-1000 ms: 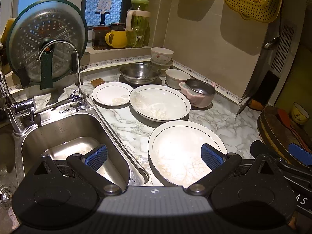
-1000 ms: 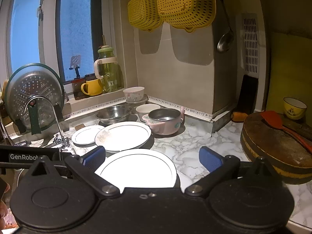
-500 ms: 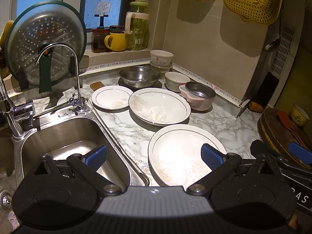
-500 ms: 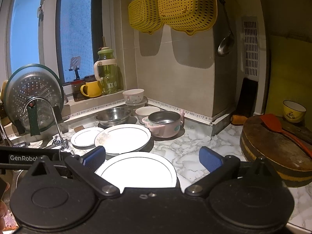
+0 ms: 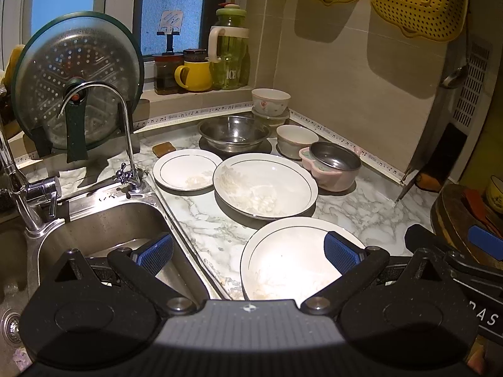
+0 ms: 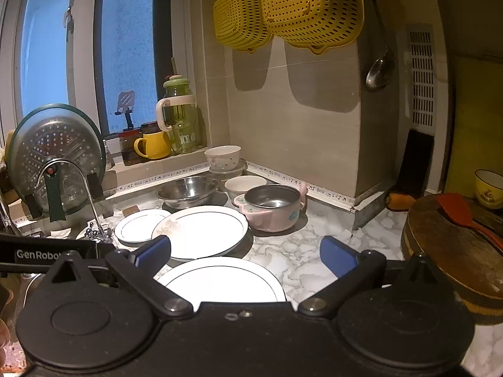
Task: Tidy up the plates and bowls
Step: 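Position both grippers at the rim of the large white plate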
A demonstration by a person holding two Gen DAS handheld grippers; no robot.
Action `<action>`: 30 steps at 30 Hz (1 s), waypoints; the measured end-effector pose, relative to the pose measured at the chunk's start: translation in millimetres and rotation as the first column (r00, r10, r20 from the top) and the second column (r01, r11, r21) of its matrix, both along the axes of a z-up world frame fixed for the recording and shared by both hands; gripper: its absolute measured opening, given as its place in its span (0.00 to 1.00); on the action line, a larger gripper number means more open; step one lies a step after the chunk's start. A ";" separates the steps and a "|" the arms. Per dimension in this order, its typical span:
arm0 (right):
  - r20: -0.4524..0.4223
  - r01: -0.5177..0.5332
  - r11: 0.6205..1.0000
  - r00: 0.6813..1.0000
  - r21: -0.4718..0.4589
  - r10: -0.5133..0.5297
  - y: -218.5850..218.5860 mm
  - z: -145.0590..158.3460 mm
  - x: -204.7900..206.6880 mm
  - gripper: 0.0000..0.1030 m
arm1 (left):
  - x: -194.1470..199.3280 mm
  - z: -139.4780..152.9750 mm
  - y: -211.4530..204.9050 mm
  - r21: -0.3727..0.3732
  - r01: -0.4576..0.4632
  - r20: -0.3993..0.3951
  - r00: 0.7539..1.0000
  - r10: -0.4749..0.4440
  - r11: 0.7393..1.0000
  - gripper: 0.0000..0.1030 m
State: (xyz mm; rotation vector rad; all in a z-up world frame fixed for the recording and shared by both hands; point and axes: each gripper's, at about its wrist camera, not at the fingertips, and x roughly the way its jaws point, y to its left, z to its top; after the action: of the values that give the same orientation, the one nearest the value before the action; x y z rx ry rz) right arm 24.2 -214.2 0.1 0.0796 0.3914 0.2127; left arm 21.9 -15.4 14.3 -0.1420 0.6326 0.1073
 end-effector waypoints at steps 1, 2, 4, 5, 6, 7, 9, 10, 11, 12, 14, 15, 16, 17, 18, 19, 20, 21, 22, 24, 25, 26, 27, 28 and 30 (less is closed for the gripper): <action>0.001 -0.003 1.000 1.000 0.001 0.003 -0.8 0.2 2.1 0.99 | 1.2 0.2 -0.6 0.003 -0.002 0.001 1.000 0.002 1.000 1.00; 0.002 -0.004 1.000 1.000 0.002 0.004 -1.5 0.1 3.7 0.99 | 2.4 0.4 -0.7 0.004 -0.005 0.002 1.000 0.005 1.000 1.00; 0.000 -0.009 1.000 1.000 0.006 0.009 -2.5 0.0 7.1 0.99 | 4.1 -0.6 -0.6 0.004 -0.007 -0.001 1.000 0.007 1.000 1.00; -0.001 -0.011 1.000 1.000 0.005 0.011 -2.8 0.3 9.3 0.99 | 5.2 -1.2 -0.5 0.003 -0.007 -0.005 1.000 0.007 1.000 1.00; -0.002 -0.013 1.000 1.000 0.003 0.013 -2.8 0.2 10.5 0.99 | 6.0 -1.8 -0.5 0.003 -0.006 -0.007 1.000 0.006 1.000 1.00; -0.003 -0.014 1.000 1.000 0.001 0.014 -2.7 0.1 11.6 0.99 | 6.8 -2.1 -0.4 0.004 -0.006 -0.009 1.000 0.006 1.000 1.00; -0.003 -0.015 1.000 1.000 -0.001 0.015 -2.3 0.2 13.8 0.99 | 7.8 -2.3 0.1 0.006 -0.007 -0.011 1.000 0.007 1.000 1.00; -0.004 -0.015 1.000 1.000 -0.003 0.015 -1.7 0.4 14.8 0.99 | 7.6 -2.6 0.5 0.007 -0.007 -0.010 1.000 0.007 1.000 1.00; -0.006 -0.016 1.000 1.000 -0.003 0.016 -1.4 0.2 15.4 0.99 | 7.9 -2.5 0.8 0.007 -0.007 -0.010 1.000 0.008 1.000 1.00; -0.007 -0.017 1.000 1.000 -0.002 0.017 -0.7 -0.5 15.4 0.99 | 8.2 -2.9 1.2 0.008 -0.009 -0.012 1.000 0.009 1.000 1.00; -0.012 -0.019 1.000 1.000 -0.002 0.019 -0.1 -1.0 16.5 0.99 | 8.7 -3.8 3.8 0.005 -0.011 -0.016 1.000 0.011 1.000 1.00; -0.014 -0.021 1.000 1.000 -0.001 0.021 0.3 -1.2 17.5 0.99 | 8.8 -4.0 5.3 0.002 -0.012 -0.018 1.000 0.012 1.000 1.00; -0.015 -0.023 1.000 1.000 -0.001 0.023 0.9 -1.3 18.0 0.99 | 9.0 -4.1 6.3 0.002 -0.012 -0.020 1.000 0.012 1.000 1.00; -0.015 -0.025 1.000 1.000 0.000 0.025 1.6 -1.0 18.6 0.99 | 9.2 -3.8 7.0 0.003 -0.015 -0.019 1.000 0.015 1.000 1.00; -0.015 -0.026 1.000 1.000 0.001 0.026 1.9 -0.7 19.5 0.99 | 9.2 -3.3 7.6 0.007 -0.017 -0.018 1.000 0.017 1.000 1.00; -0.016 -0.029 1.000 0.999 0.001 0.029 2.4 -0.6 20.2 0.99 | 8.9 -2.7 7.5 0.011 -0.019 -0.015 1.000 0.019 1.000 1.00; -0.015 -0.031 1.000 0.999 0.001 0.031 3.0 -0.3 20.7 0.99 | 9.1 -2.1 7.6 0.014 -0.019 -0.014 1.000 0.019 1.000 1.00; -0.014 -0.032 0.999 0.999 0.001 0.032 3.3 -0.2 21.0 0.99 | 9.2 -1.8 7.3 0.017 -0.019 -0.013 1.000 0.020 1.000 1.00; -0.012 -0.033 0.999 0.999 0.001 0.033 3.3 -0.1 21.7 0.99 | 9.3 -1.6 7.9 0.017 -0.019 -0.013 1.000 0.019 1.000 1.00; -0.011 -0.035 0.999 0.999 0.002 0.035 3.5 -0.1 22.2 0.99 | 10.8 -1.4 8.0 0.014 -0.017 -0.017 1.000 0.018 1.000 1.00; -0.012 -0.035 0.999 0.999 0.002 0.035 3.4 0.0 22.5 0.99 | 11.3 -1.4 8.2 0.013 -0.016 -0.019 1.000 0.016 1.000 1.00; -0.012 -0.035 0.999 0.999 0.003 0.035 3.4 -0.1 22.7 0.99 | 11.6 -1.2 7.9 0.012 -0.015 -0.021 1.000 0.015 1.000 1.00; -0.013 -0.035 0.999 0.999 0.003 0.035 3.5 -0.2 22.5 0.99 | 11.9 -1.1 8.0 0.012 -0.014 -0.021 1.000 0.014 1.000 1.00; -0.015 -0.035 0.999 0.999 0.003 0.035 3.4 -0.1 22.7 0.99 | 12.0 -1.0 8.1 0.012 -0.014 -0.021 1.000 0.014 1.000 1.00; -0.014 -0.033 0.999 0.999 0.002 0.033 3.7 0.0 23.0 0.99 | 13.1 -0.6 7.4 0.009 -0.012 -0.019 1.000 0.013 1.000 1.00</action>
State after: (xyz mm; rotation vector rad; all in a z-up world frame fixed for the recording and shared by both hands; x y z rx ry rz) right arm 47.2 -210.6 0.1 0.0762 0.4071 0.2451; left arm 35.0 -8.0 13.7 -0.1361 0.6504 0.1238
